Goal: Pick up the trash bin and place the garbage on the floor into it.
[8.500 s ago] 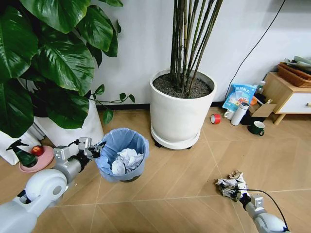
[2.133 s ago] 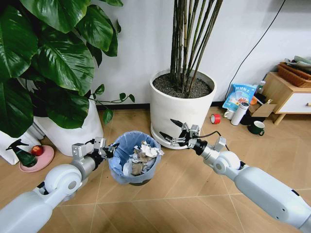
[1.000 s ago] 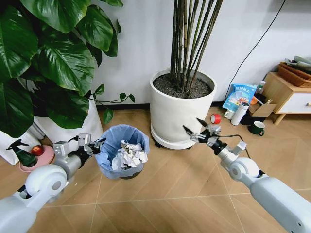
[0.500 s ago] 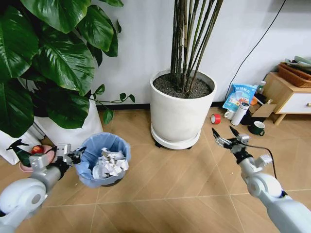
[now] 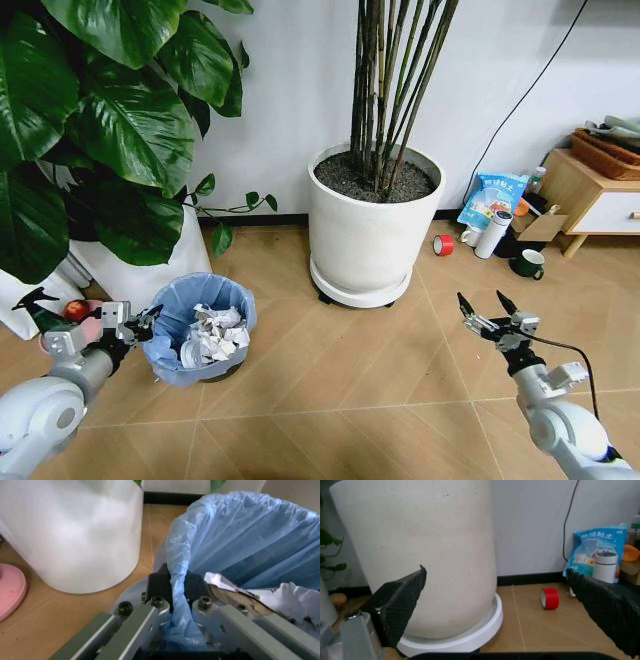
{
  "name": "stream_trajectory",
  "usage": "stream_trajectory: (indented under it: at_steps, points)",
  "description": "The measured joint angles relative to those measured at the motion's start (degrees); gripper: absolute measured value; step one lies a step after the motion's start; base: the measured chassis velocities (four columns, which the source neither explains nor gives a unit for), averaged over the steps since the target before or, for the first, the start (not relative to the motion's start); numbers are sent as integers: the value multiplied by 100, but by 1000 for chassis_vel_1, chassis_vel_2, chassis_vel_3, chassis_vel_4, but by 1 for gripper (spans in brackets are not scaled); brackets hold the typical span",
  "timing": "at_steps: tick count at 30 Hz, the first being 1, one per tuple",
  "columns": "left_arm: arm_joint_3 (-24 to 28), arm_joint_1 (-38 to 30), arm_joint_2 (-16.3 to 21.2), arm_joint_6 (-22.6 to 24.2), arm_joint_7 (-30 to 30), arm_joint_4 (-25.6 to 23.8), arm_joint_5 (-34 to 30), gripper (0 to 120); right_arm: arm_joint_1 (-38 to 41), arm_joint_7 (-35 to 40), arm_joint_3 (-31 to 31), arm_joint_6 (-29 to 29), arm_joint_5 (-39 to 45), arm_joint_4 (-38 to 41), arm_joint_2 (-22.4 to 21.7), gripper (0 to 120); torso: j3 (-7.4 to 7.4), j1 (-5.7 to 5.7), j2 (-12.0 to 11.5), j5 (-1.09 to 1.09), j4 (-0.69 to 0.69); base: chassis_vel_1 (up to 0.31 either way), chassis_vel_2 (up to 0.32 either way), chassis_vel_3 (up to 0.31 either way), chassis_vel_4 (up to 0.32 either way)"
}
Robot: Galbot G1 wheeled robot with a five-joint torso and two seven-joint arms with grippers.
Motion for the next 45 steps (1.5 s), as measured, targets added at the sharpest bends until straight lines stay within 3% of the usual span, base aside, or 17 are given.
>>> stream_trajectory:
  at_steps: [22, 45]
  points:
    - [-66, -14, 9, -62, 80, 119, -74, 0, -214, -202, 269, 150, -416, -65, 598, 100, 0, 0, 0, 1, 0, 17, -17, -19, 21]
    - [-31, -33, 29, -78, 50, 71, -82, 0, -394, -325, 402, 249, -432, 29, 676, 100, 0, 1, 0, 0, 1, 136, -80, -144, 84]
